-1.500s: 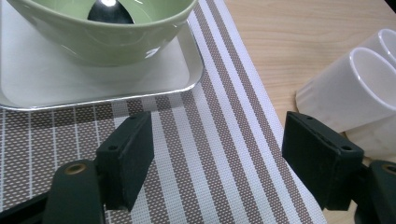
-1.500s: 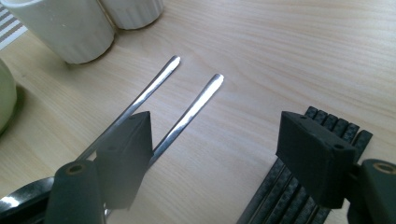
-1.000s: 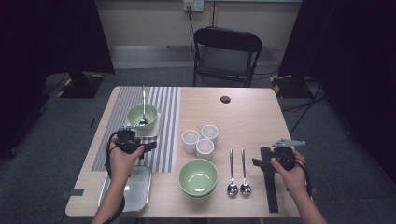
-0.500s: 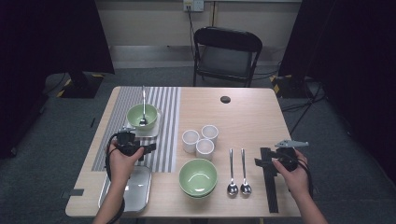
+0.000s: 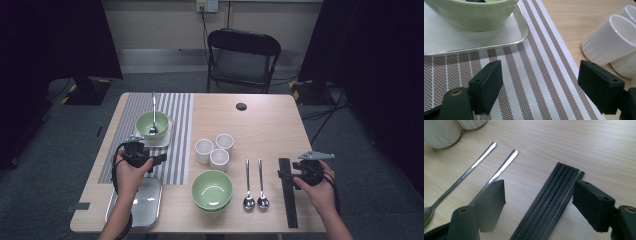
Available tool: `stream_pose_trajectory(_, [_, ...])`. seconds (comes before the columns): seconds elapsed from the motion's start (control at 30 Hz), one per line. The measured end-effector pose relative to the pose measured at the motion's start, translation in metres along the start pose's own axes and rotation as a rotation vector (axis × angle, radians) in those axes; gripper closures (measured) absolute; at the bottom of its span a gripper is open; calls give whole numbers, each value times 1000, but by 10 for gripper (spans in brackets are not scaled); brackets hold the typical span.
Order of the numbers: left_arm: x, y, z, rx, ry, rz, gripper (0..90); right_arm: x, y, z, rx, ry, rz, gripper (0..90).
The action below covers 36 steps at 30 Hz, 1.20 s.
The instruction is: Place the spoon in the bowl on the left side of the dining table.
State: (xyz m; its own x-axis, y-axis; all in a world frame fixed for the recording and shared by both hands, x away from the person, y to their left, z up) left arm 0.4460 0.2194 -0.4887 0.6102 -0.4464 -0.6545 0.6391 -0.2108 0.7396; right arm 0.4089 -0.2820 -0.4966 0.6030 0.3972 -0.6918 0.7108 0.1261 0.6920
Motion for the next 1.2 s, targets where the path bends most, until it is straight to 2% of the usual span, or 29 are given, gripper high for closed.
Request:
stream_pose_trajectory(0.2, [1,0,1,8,-5,-9,202,-4,-5,8,28,-38,-20,287])
stream_pose_trajectory(0.37, [0,1,2,1,-7,6,205,-5,-8,14,59,-62,-16,317])
stream_pose_trajectory(0.57, [-1,0,3,11,0,2,206,-5,-10,20,81,-73,-23,381])
stream_pose_trajectory(0.73, [-2,-1,4,16,-1,-3,206,-4,-12,26,110,-85,-32,468])
stream_pose_trajectory(0.8, [-1,-1,6,9,-1,-2,206,-3,-14,27,113,-83,-44,498])
stream_pose_trajectory(0.9, [0,-2,7,21,-2,-9,207,-2,-14,29,118,-106,-54,549])
stream_pose_trajectory(0.97, [0,-2,8,28,-2,-12,207,-1,-14,29,119,-104,-59,566])
stream_pose_trajectory(1.03, [0,-1,8,26,-3,-12,208,-1,-14,29,116,-108,-67,619])
stream_pose_trajectory(1.2, [1,-2,7,27,2,-15,211,0,-16,30,117,-111,-85,663])
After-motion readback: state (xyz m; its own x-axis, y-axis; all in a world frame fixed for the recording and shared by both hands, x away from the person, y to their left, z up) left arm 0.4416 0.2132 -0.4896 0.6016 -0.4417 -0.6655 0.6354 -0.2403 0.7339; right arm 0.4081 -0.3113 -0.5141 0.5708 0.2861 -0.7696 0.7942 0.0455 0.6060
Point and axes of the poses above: each handheld gripper's, and its own axes: x roughly forward along the jaws, y roughly out of its top, z roughly to its right, the point moved 5 cm from there along x, roughly forward along the jaws, and after that the axes turned 10 degrees about x, right-handed, at the moved point
